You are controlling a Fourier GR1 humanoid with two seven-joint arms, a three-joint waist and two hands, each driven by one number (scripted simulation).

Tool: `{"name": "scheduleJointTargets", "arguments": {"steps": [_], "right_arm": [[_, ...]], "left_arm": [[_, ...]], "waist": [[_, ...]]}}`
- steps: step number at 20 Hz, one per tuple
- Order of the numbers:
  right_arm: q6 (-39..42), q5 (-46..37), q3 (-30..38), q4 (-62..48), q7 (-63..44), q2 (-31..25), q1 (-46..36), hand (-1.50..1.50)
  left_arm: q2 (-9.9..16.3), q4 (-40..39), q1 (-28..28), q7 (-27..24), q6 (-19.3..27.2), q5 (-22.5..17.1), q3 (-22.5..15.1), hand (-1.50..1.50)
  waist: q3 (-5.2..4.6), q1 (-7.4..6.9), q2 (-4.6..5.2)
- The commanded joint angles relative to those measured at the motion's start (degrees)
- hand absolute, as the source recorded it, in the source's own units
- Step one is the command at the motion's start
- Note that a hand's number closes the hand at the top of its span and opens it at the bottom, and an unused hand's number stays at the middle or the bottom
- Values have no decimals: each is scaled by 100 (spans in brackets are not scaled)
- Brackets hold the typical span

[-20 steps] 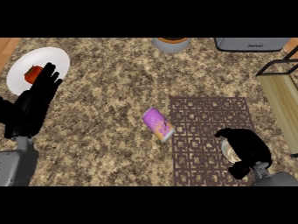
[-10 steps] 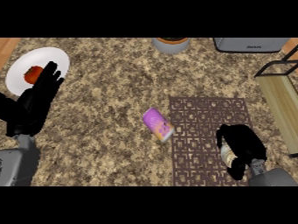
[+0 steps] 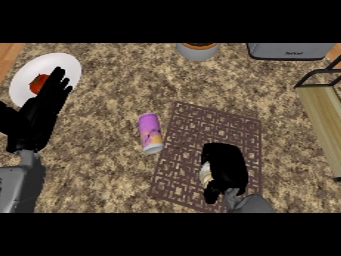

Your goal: Pick the cupcake from the placemat and place it in the tiered shelf

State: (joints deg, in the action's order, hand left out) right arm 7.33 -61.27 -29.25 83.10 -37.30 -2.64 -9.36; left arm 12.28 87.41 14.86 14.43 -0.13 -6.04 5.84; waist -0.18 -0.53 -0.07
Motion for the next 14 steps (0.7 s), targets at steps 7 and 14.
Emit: {"name": "scheduleJointTargets", "arguments": {"steps": [7, 14], "right_arm": [[-1523, 290, -243, 1805, -1516, 261, -991, 150], [-1023, -552, 133, 3272, -2417, 263, -1364, 150]], "left_arm": [[-41, 213, -130, 114, 63, 93, -85, 0], [151, -58, -167, -114, -191, -106, 206, 0]], "waist": [[18, 25, -37], [13, 99, -17]]}}
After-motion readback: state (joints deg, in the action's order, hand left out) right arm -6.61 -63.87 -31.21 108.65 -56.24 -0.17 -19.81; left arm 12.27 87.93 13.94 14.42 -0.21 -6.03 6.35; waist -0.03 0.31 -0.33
